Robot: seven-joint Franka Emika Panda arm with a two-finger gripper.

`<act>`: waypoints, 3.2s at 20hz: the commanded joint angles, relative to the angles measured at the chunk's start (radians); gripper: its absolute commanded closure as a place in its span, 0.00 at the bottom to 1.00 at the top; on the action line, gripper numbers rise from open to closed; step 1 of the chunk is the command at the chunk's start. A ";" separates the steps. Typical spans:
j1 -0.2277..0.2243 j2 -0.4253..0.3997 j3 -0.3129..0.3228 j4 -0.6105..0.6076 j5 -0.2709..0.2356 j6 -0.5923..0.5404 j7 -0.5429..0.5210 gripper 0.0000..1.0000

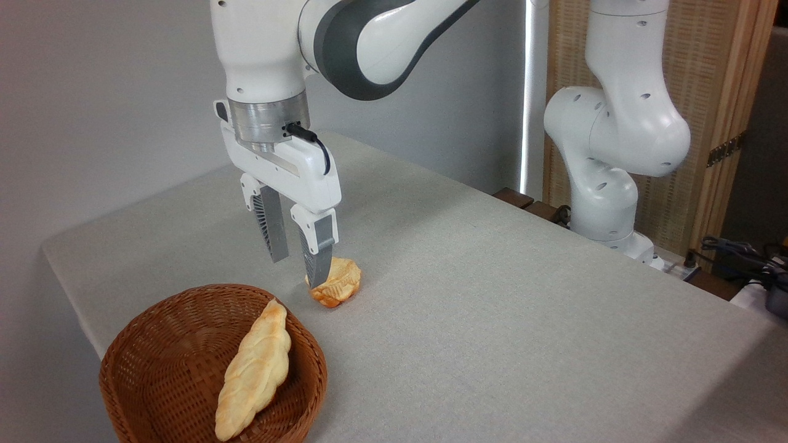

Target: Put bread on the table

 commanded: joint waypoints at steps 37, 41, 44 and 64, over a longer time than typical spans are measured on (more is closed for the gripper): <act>-0.001 0.228 0.062 0.248 0.065 0.087 -0.138 0.00; -0.001 0.265 0.062 0.248 0.106 0.091 -0.135 0.00; -0.001 0.284 0.062 0.248 0.146 0.094 -0.135 0.00; -0.007 0.338 0.051 0.260 0.174 0.133 -0.135 0.68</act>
